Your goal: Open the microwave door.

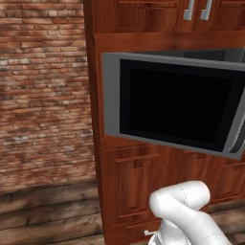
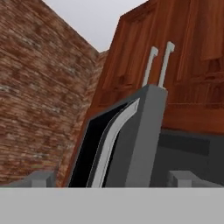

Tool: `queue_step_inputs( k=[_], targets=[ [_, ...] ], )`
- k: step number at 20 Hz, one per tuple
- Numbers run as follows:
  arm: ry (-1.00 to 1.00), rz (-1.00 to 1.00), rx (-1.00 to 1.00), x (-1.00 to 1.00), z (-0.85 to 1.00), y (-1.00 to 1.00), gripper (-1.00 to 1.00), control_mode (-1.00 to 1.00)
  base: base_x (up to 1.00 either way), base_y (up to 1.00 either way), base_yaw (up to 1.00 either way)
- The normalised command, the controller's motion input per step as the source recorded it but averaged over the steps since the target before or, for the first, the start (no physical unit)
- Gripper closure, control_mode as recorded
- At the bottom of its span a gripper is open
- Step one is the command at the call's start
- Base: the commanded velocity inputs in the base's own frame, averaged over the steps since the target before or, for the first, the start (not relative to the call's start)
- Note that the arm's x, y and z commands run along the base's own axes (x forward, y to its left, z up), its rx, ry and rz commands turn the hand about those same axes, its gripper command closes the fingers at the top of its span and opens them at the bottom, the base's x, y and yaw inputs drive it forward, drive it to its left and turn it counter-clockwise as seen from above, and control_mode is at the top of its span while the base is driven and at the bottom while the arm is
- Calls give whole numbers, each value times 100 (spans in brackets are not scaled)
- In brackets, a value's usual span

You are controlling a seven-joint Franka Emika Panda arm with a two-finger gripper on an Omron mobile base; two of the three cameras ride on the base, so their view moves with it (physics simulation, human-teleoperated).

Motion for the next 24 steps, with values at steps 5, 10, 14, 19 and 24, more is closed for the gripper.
queue_step_inputs(
  k=[5, 10, 14, 19, 24],
  targets=[
    [-38, 0, -38, 42, -40, 4, -100, -100, 0, 0, 0],
    [-12, 0, -17, 41, -3, -43, -100, -100, 0, 0, 0],
    [-2, 0, -15, 69, -6, -28, -100, -100, 0, 0, 0],
    [-7, 0, -18, 66, -20, -4, -100, -100, 0, 0, 0],
    [-22, 0, -15, 45, -24, 0, -100, -100, 0, 0, 0]
  ],
)
